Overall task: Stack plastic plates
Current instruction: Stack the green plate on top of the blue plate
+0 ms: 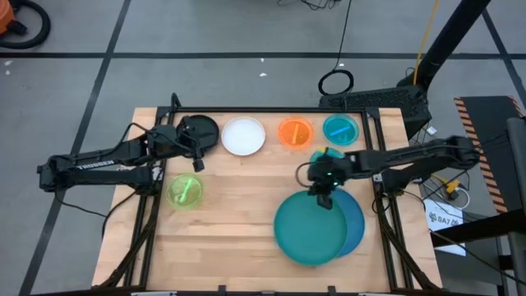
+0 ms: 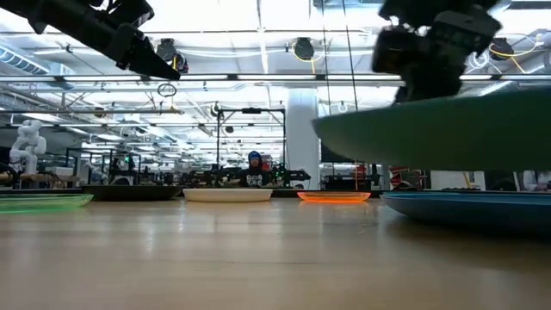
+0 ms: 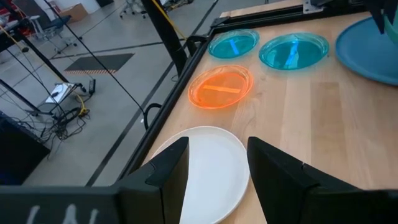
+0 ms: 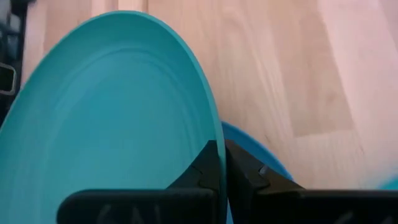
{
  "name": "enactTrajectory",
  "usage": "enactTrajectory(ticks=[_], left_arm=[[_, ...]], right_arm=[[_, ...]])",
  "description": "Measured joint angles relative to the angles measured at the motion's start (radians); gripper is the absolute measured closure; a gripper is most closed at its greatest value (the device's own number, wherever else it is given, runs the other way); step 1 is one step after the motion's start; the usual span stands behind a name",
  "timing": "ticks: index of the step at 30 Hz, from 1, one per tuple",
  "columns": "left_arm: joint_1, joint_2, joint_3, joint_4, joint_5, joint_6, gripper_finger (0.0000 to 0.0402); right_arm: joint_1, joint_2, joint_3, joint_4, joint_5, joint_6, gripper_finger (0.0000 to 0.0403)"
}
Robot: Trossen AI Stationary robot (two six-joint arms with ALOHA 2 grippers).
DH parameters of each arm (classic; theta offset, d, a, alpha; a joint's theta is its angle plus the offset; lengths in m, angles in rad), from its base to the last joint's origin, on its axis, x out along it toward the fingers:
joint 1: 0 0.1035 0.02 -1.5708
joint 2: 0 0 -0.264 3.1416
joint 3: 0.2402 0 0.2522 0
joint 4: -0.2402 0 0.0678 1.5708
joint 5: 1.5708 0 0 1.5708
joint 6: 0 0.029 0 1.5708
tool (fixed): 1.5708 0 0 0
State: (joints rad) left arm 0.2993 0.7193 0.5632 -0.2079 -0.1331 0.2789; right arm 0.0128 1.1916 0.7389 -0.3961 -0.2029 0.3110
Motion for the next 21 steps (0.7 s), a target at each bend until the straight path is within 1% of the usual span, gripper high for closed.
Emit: enactTrajectory(ticks=[4,8,13,21], left_arm=[[0.000,0.000,0.000,0.000,0.000,0.003,0.0231],[0.000,0.000,0.000,0.001,0.000,0.007,0.0231],[0.000,0.000,0.000,0.001,0.000,0.008,0.0231],[0.000,0.000,0.000,0.002,0.000,0.008,0.0231]], right_arm=[[0.000,-0.133,-0.089,0.002,0.031,0.068,0.0401],[0.000,-0.236,-0.161,0.001,0.076,0.110,0.0401],[0.000,-0.316,-0.245,-0.006,0.075,0.151,0.0401],[0.000,-0.402,-0.324,-0.056,0.076,0.201,0.0401]])
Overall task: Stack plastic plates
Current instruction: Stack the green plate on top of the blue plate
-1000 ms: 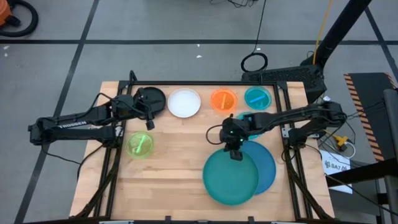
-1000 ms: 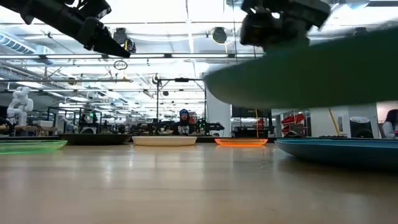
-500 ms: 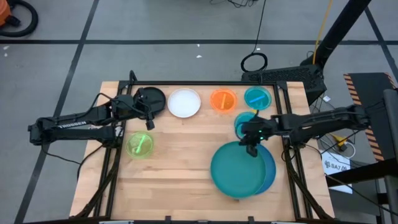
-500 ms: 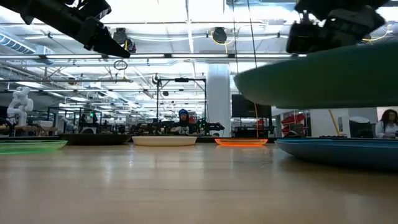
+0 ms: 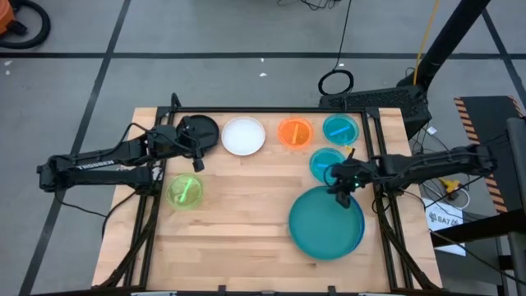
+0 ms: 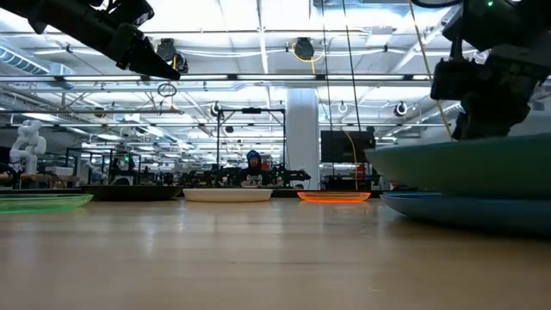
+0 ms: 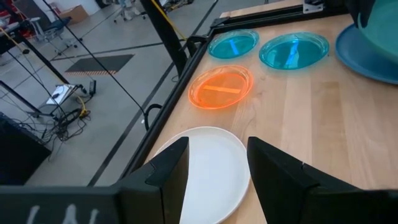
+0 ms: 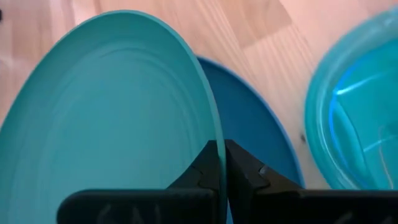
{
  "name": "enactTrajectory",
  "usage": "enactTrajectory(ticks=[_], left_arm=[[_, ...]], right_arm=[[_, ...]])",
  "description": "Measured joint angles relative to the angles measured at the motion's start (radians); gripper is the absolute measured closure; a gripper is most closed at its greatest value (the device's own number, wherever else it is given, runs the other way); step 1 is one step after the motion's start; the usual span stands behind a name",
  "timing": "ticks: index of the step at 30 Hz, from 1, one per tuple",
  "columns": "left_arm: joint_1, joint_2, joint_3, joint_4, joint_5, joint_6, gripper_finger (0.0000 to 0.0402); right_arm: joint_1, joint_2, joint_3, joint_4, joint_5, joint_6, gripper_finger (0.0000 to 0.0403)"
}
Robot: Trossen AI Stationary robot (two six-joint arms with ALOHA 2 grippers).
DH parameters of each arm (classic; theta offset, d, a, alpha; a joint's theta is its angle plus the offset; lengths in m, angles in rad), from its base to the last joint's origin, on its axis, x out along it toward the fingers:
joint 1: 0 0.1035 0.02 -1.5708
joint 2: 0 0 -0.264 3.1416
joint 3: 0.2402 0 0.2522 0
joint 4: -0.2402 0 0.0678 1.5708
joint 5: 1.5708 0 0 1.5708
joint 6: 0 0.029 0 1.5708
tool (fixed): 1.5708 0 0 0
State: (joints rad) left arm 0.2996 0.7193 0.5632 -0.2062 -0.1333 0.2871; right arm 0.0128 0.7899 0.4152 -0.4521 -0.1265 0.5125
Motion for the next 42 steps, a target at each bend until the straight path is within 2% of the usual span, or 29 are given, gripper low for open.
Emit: enactTrajectory(ticks=[14,22,37,42], left_arm=[[0.000,0.000,0.000,0.001,0.000,0.000,0.0231],[0.000,0.000,0.000,0.001,0.000,-0.001,0.0231],[0.000,0.000,0.000,0.001,0.000,-0.021,0.0231],[0.000,0.000,0.000,0.001,0.000,-0.029,0.0231]], right_arm=[[0.000,-0.053,-0.010,-0.112,0.027,0.004,0.0388],[0.000,-0.053,-0.010,-0.187,0.049,0.076,0.0384],[0.000,-0.053,-0.010,-0.189,0.077,0.105,0.0383],[0.000,-0.053,-0.010,-0.191,0.102,0.106,0.0361]])
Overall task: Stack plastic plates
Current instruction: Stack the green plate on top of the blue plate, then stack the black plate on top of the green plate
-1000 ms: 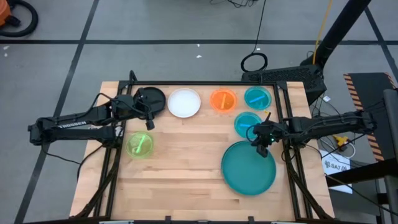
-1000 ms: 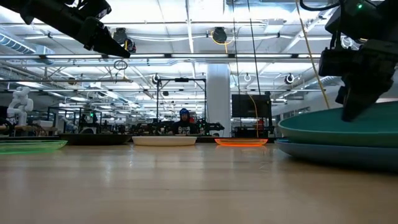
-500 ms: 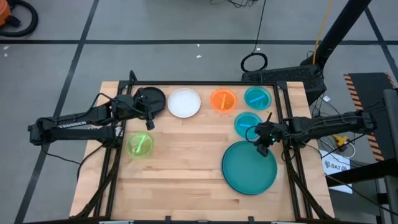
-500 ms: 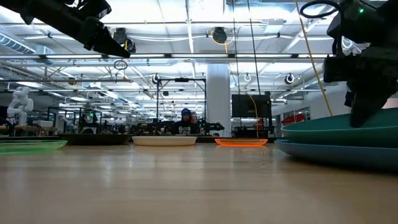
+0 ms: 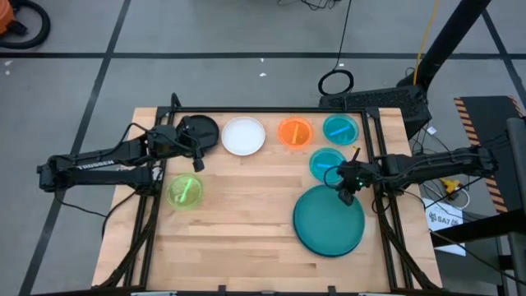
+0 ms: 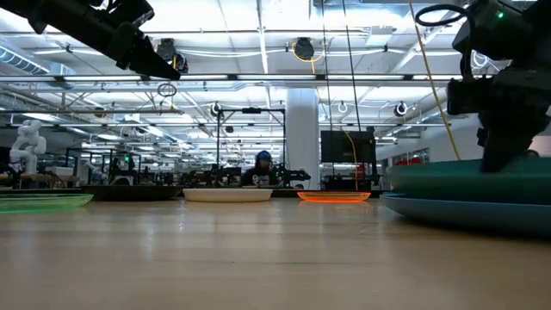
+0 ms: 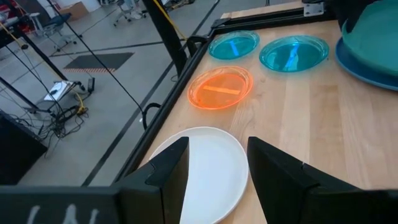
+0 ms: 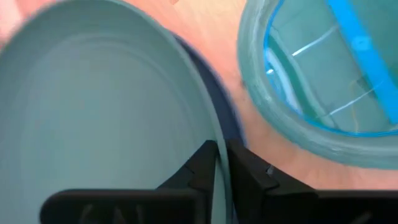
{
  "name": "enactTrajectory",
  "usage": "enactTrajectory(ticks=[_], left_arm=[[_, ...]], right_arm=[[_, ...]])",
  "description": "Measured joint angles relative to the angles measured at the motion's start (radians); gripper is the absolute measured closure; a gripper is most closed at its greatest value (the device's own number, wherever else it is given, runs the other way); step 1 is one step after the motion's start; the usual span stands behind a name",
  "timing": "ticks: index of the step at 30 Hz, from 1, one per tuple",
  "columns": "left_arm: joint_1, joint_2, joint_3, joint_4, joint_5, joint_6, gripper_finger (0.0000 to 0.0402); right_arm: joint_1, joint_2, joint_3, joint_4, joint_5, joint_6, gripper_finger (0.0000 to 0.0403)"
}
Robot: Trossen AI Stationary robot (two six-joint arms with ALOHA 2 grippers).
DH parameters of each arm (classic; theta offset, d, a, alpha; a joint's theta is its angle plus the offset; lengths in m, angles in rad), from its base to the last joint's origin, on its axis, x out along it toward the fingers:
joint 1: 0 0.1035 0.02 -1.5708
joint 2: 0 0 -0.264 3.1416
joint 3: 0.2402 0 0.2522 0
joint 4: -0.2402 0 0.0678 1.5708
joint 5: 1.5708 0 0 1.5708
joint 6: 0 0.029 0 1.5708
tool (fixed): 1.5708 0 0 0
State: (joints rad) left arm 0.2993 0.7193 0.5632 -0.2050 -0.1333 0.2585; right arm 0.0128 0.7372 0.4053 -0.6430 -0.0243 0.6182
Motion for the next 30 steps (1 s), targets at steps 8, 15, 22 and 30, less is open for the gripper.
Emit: enactTrajectory(ticks=[8,15,22,30], left_arm=[[0.000,0.000,0.000,0.000,0.000,-0.006,0.0231],[0.000,0.000,0.000,0.000,0.000,-0.017,0.0231],[0.000,0.006,0.000,-0.001,0.000,-0.131,0.0231],[0.000,0.088,0.000,-0.001,0.001,-0.250,0.0231]], right_arm=[[0.000,0.000,0.000,0.001,0.015,0.000,0.0343],[0.000,0.000,0.002,0.002,0.025,0.021,0.0293],[0.000,0.000,0.047,0.118,0.027,0.006,0.0260],[0.000,0.000,0.060,0.380,0.114,-0.120,0.0268]])
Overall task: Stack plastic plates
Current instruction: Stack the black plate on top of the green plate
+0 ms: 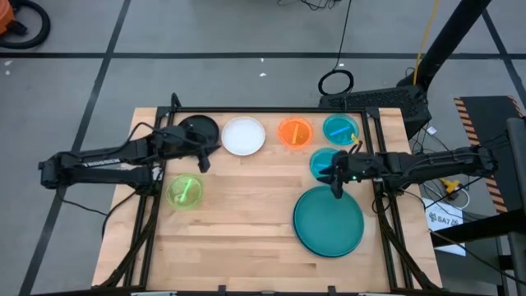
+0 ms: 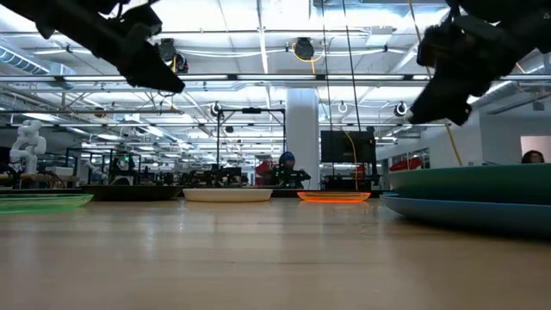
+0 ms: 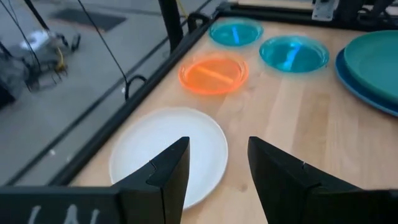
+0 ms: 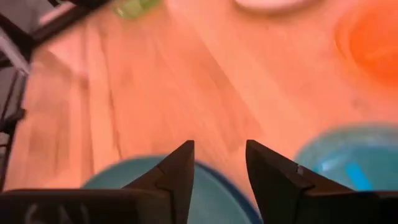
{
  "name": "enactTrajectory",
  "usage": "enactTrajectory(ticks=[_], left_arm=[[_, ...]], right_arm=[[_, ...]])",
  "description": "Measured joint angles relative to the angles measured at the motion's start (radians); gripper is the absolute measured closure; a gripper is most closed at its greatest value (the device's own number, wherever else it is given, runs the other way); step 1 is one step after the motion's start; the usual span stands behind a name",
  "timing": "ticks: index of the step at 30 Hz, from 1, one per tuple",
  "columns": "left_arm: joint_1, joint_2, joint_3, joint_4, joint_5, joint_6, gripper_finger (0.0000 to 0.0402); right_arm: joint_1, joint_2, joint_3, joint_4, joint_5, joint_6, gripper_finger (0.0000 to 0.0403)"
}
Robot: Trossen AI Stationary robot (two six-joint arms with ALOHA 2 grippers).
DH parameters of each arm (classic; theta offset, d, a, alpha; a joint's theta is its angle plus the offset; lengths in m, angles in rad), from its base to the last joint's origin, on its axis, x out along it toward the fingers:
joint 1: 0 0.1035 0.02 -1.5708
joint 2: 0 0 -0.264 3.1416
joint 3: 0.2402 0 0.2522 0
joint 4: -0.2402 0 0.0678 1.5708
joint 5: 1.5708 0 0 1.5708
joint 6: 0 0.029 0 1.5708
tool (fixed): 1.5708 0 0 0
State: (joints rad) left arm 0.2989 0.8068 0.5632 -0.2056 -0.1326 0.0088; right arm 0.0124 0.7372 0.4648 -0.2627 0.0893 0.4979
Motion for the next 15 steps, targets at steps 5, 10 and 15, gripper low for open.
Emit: enactTrajectory(ticks=[5,10,15], left_arm=[[-0.002,0.083,0.000,0.006,0.007,-0.076,0.0231],[-0.026,0.167,0.000,0.102,0.009,-0.125,0.0231],[-0.055,0.232,0.000,0.212,0.011,-0.160,0.0231]], right_arm=[[0.000,0.000,0.000,0.096,0.048,-0.174,0.0270],[0.000,0.000,0.002,0.227,0.075,-0.361,0.0270],[0.000,0.000,0.061,0.262,0.074,-0.545,0.0271]])
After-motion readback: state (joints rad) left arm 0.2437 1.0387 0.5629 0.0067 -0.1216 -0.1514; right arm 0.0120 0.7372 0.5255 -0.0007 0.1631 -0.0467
